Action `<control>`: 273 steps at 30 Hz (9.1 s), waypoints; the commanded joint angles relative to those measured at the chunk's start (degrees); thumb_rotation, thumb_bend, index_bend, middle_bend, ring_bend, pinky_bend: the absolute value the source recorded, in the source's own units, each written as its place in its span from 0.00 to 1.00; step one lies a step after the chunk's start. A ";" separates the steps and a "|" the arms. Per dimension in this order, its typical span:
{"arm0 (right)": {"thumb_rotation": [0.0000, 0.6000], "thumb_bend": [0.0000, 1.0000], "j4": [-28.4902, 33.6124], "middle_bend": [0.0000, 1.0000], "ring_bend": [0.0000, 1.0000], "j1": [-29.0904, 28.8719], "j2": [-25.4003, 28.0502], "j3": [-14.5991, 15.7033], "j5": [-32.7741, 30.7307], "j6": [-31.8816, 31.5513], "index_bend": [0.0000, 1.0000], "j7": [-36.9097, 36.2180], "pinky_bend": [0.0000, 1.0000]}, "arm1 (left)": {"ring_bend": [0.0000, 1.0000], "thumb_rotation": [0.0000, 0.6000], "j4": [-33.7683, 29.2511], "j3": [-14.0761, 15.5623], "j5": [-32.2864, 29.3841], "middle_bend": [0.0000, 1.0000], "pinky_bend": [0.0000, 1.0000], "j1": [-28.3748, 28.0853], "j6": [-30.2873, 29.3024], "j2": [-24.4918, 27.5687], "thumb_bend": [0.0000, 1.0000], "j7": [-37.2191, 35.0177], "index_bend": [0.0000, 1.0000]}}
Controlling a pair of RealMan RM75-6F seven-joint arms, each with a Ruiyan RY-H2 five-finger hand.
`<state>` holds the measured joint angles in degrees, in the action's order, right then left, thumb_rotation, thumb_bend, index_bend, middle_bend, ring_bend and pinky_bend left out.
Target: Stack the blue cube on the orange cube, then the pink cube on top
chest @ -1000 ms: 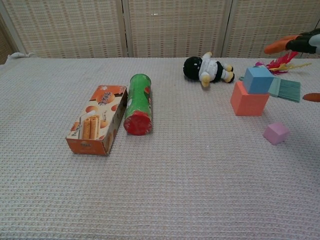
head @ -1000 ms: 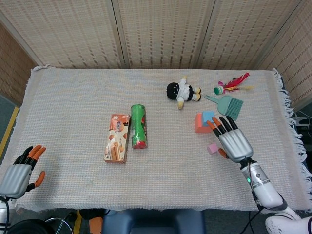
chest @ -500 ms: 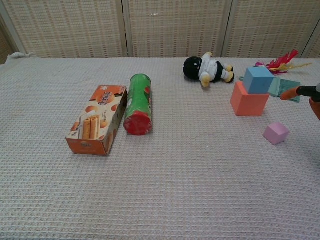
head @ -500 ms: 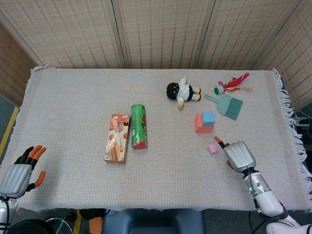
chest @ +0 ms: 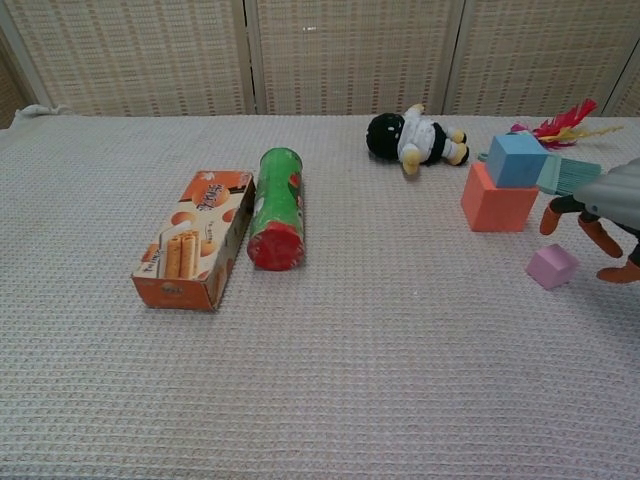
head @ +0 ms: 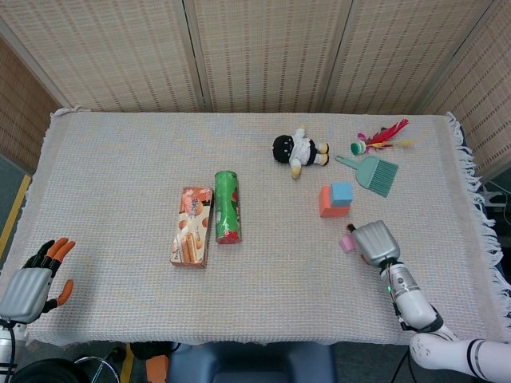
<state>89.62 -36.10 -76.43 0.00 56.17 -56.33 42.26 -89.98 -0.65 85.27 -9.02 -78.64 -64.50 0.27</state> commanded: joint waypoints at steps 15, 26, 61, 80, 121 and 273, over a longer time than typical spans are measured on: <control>1.00 0.17 -5.31 0.64 0.75 -0.73 -3.36 -0.26 3.30 1.87 0.36 -4.78 0.72 | 0.05 1.00 -0.01 -0.07 -0.79 0.04 0.23 -0.40 1.17 -0.09 0.46 0.20 0.08; 1.00 0.17 -6.81 0.66 0.77 -0.50 -4.43 -0.50 4.55 1.58 0.46 -5.81 0.72 | 0.05 1.00 0.00 -0.08 -1.08 0.04 0.23 -0.37 1.22 -0.07 0.46 0.67 0.08; 1.00 0.17 22.59 0.66 0.72 -11.35 17.07 -12.85 -21.76 -1.52 0.60 -0.57 0.72 | 0.07 1.00 -1.23 0.78 1.08 0.04 0.24 0.18 -0.29 0.59 0.47 0.56 0.08; 1.00 0.17 6.36 0.66 0.70 -31.06 14.39 -11.97 -56.47 7.59 0.63 11.45 0.72 | 0.07 1.00 0.23 0.33 1.13 0.04 0.24 -0.22 -0.16 0.17 0.47 -0.93 0.08; 1.00 0.17 0.21 0.66 0.69 -35.38 8.60 -3.19 -57.44 5.94 0.63 11.28 0.72 | 0.07 1.00 -0.15 0.03 -1.45 0.04 0.24 -0.99 2.22 -0.33 0.47 1.28 0.09; 1.00 0.17 0.88 0.66 0.71 -32.74 6.02 -5.76 -55.81 0.77 0.52 15.35 0.72 | 0.07 1.00 -0.56 0.73 -0.67 0.04 0.24 -1.13 2.72 0.38 0.47 0.42 0.09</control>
<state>90.50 -68.83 -70.40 -5.77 0.36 -55.56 57.60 -90.55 0.08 84.60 -10.15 -75.92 -64.12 0.69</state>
